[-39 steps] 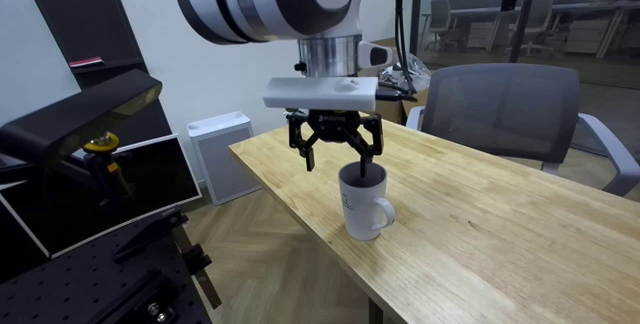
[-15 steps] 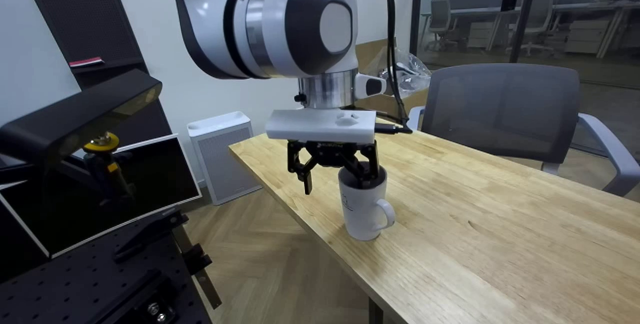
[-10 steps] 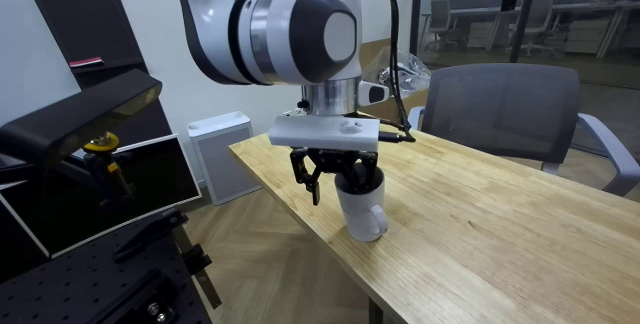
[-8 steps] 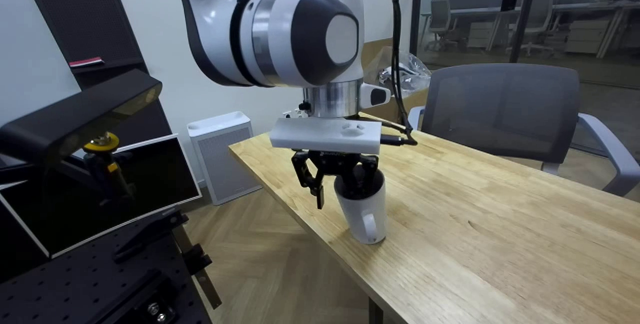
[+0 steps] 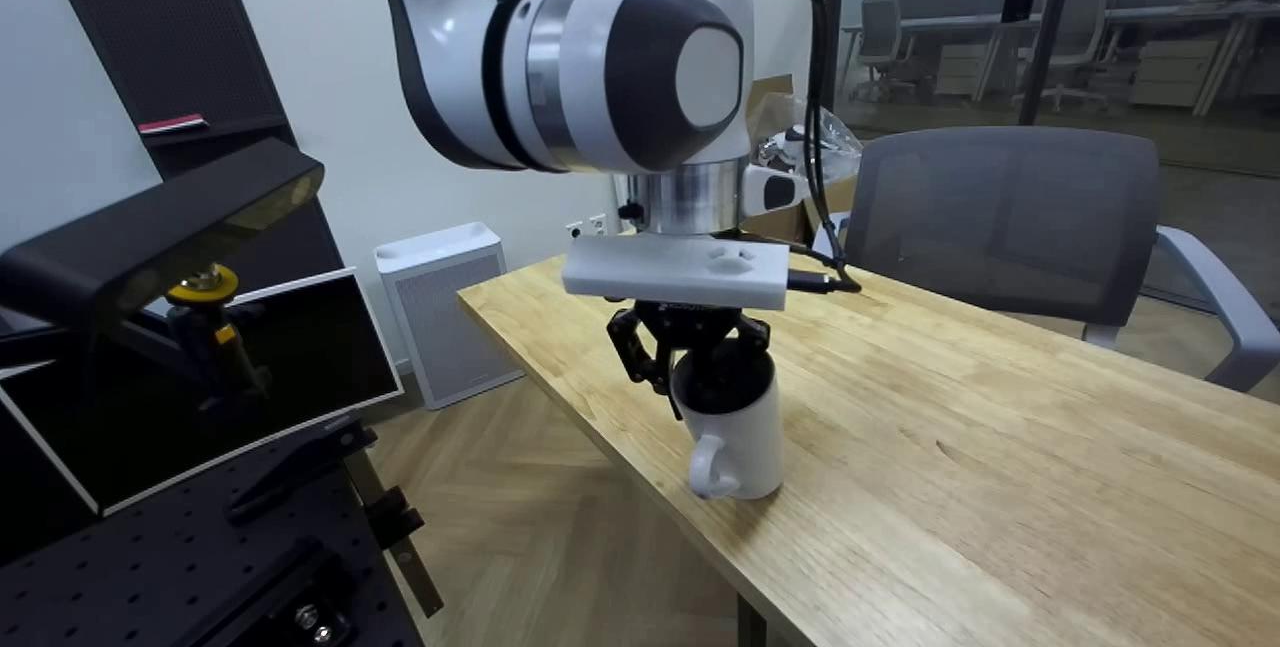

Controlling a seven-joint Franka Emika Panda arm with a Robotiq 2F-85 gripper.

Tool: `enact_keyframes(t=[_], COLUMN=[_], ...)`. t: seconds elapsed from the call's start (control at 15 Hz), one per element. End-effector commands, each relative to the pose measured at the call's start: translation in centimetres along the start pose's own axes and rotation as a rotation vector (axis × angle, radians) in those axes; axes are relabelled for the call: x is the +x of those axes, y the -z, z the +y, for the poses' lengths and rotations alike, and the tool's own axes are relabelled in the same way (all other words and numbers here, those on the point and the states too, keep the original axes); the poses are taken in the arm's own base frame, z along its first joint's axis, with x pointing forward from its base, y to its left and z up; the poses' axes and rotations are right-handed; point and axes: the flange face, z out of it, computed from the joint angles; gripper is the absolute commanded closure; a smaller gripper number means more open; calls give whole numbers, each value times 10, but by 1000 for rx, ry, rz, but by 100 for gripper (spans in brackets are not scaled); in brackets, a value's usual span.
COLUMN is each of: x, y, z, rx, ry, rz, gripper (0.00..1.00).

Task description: Pick the cup and move it to the right

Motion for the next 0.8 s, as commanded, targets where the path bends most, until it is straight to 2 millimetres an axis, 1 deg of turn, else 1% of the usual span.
enact_keyframes(t=[0.0, 0.33, 0.73], x=[0, -1, 9], y=[-5, -4, 10], z=[0, 6, 35], rx=[25, 42, 68], ry=[-3, -22, -91], rz=[-15, -27, -99], gripper=[97, 97, 97])
